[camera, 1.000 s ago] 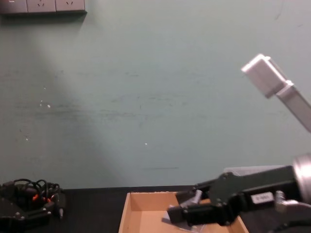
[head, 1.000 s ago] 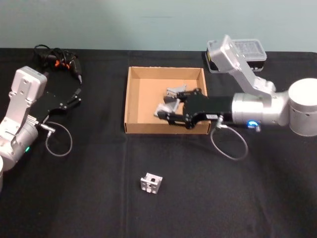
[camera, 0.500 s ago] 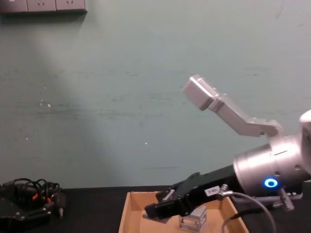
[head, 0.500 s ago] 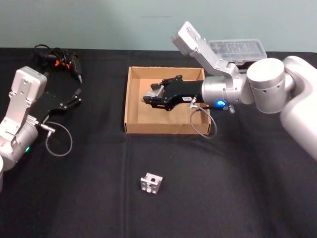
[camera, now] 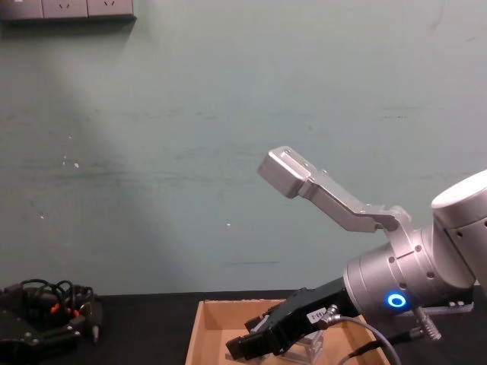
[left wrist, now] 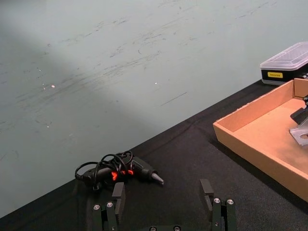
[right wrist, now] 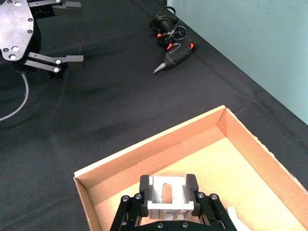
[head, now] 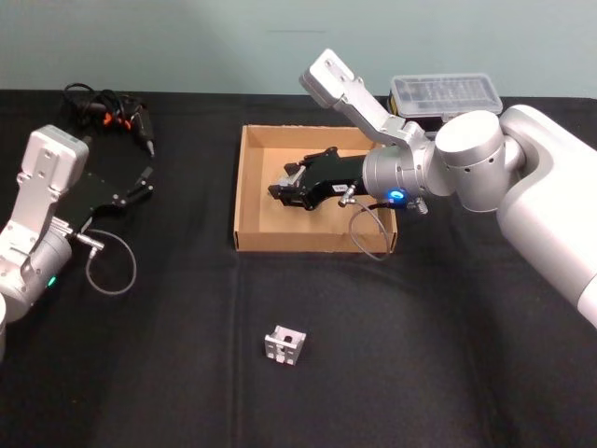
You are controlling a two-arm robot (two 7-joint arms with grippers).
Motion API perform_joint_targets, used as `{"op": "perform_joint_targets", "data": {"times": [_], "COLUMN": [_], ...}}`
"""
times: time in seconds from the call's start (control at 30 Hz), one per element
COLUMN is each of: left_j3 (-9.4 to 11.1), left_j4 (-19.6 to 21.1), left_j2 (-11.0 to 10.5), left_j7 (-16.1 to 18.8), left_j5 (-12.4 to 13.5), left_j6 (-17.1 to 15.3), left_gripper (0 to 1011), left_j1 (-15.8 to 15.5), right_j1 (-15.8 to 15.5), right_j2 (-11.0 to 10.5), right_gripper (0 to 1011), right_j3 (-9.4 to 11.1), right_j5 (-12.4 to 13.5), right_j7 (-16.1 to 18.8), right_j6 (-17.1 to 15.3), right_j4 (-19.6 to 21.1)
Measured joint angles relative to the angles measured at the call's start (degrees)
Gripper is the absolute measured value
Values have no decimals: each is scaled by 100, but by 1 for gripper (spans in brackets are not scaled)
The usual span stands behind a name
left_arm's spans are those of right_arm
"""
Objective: Use one hand to pick up the angle iron from the table and place it into the box.
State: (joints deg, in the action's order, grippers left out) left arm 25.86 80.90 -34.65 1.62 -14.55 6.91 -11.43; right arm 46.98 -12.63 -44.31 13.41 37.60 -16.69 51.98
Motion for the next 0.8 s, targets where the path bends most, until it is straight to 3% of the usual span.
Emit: {"op": "perform_joint_targets", "data": {"times": [0.5, 0.6, 0.73, 0.8], "left_j3": [0, 0, 0, 0], "left_j4": [0, 0, 0, 0], "left_j2": [0, 0, 0, 0], "left_j7": [0, 0, 0, 0], "left_j5": [0, 0, 0, 0], "left_j6": [0, 0, 0, 0], "left_gripper": [1011, 1011, 1011, 1011], "left_j1": [0, 0, 0, 0], "right_j1": [-8, -10, -11, -13], "right_j2": [27, 22, 18, 16], "right_gripper": [465, 588, 659, 743], "right_j3": [34, 33, 31, 30], "right_j5": [-33, -27, -23, -20], "right_j7": [6, 8, 11, 12], "right_j6": [12, 16, 18, 20], "right_j4": [-45, -36, -30, -25]}}
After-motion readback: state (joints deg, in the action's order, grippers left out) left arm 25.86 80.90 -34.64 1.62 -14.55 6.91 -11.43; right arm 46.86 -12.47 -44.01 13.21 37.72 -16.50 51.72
